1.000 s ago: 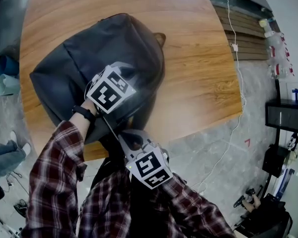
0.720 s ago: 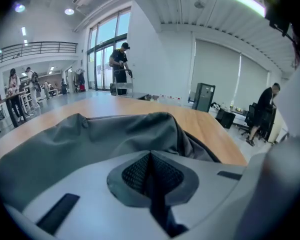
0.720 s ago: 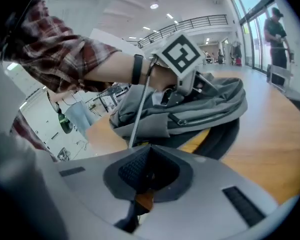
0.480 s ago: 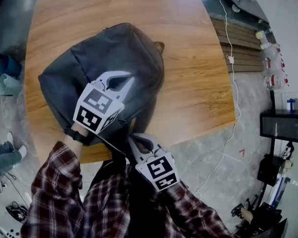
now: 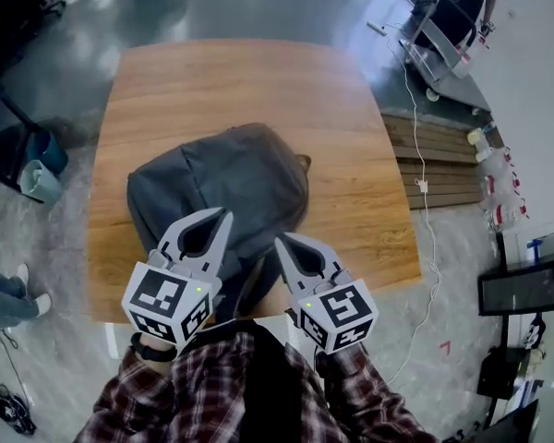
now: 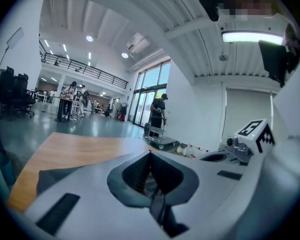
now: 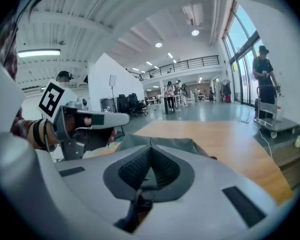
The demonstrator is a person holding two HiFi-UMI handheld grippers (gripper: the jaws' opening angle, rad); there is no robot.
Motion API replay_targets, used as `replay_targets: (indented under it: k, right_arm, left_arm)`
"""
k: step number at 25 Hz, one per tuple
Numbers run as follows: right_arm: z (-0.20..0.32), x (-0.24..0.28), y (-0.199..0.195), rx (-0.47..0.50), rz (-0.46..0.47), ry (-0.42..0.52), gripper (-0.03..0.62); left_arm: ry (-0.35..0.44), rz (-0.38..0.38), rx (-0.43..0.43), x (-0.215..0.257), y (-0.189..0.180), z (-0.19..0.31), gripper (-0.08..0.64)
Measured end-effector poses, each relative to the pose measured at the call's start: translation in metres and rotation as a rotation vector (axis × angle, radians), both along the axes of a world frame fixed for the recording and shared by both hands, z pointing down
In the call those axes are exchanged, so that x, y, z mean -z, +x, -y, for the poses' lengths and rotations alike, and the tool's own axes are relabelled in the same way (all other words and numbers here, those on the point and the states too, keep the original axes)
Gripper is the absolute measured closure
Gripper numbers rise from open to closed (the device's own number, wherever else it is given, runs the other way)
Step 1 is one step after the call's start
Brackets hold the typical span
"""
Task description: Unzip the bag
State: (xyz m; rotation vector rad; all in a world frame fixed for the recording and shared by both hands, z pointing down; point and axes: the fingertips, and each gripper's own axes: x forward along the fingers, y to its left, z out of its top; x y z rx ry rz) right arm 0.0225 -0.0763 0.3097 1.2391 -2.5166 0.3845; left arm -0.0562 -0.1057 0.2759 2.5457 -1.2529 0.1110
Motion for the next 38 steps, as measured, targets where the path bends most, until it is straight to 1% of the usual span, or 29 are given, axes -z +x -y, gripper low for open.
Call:
replay_targets:
  k: [2,6,9,13,18,27,38]
  right_arm:
    - [0.006,0.027,-0.001,-0.003,0.022,0.058,0.583]
    - [0.013,0.069,-0.006,0.002,0.058,0.140,0.583]
    - [0.015,0.089,-0.010,0.010,0.071,0.181,0.583]
    - [0.013,0.107,-0.015,0.014,0.088,0.214,0.583]
    - [0.009,0.115,-0.014,0.005,0.086,0.229,0.583]
    - [0.007,0.110,-0.011,-0.009,0.084,0.218,0.583]
    - [0.009,0.107,-0.014,-0.004,0.094,0.205,0.583]
  left_arm:
    - [0.030,-0.017,0.028,0.021,-0.006,-0.006,0.551]
    - [0.083,-0.018,0.054,0.051,-0.010,-0.014,0.551]
    - [0.112,-0.042,0.068,0.068,-0.010,-0.018,0.551]
    - [0.126,-0.063,0.061,0.080,-0.006,-0.020,0.551]
    - [0.128,-0.068,0.037,0.082,0.001,-0.022,0.551]
    - [0.117,-0.057,0.005,0.075,0.011,-0.023,0.551]
    - [0.110,-0.057,0.010,0.074,0.009,-0.023,0.551]
